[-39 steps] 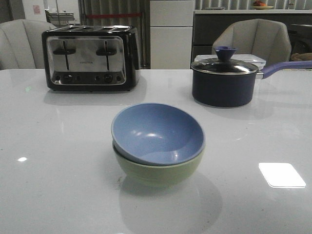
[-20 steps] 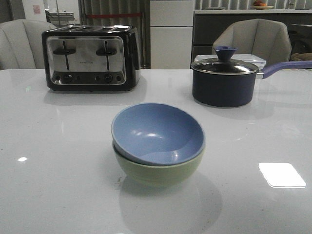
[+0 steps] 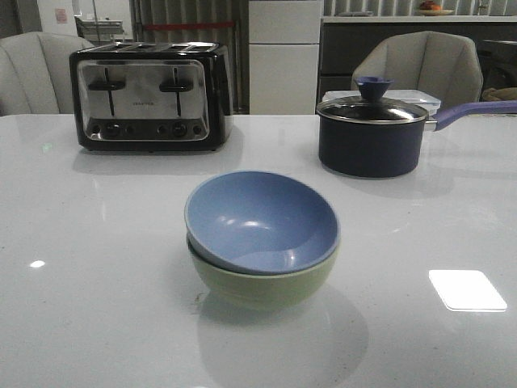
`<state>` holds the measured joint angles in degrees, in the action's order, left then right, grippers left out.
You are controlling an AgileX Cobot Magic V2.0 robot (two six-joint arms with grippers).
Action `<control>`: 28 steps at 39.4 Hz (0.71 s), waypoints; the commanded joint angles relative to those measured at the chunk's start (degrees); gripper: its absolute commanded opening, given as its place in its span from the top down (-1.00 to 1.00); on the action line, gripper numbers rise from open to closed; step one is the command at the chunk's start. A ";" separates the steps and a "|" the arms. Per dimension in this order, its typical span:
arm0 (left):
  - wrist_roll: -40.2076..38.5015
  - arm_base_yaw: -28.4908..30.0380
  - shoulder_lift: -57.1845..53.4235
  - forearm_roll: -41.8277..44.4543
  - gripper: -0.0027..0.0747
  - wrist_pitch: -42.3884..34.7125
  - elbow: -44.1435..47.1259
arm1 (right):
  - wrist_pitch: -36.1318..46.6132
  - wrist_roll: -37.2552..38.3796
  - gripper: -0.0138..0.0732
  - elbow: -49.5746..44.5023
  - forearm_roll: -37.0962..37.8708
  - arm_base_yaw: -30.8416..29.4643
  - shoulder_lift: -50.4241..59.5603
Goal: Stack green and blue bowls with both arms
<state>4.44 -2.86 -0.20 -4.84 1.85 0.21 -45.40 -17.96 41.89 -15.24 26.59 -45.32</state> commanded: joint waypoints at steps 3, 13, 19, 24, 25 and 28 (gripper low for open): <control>-0.52 -0.37 -1.15 0.05 0.69 -4.92 0.26 | 3.09 -0.16 0.56 1.60 -0.32 -0.42 0.47; -0.52 -0.37 -1.15 0.05 0.69 -4.92 0.26 | 18.03 -0.16 0.56 -8.84 1.63 -17.74 15.74; -0.52 -0.37 -1.15 0.05 0.69 -4.92 0.26 | 27.50 -0.16 0.56 -18.35 1.63 -23.89 26.92; -0.52 -0.37 -1.15 0.05 0.69 -4.92 0.26 | 34.02 -0.16 0.56 -25.41 1.63 -25.10 33.82; -0.52 -0.37 -1.15 0.05 0.69 -4.92 0.26 | 35.27 -0.16 0.56 -27.02 1.63 -25.16 35.14; -0.52 -0.37 -1.15 0.05 0.69 -4.92 0.26 | 38.91 -0.16 0.56 -31.29 1.63 -25.16 38.16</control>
<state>4.44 -2.86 -0.20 -4.70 1.90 0.21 -15.73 -17.96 12.53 -13.47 1.85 -9.16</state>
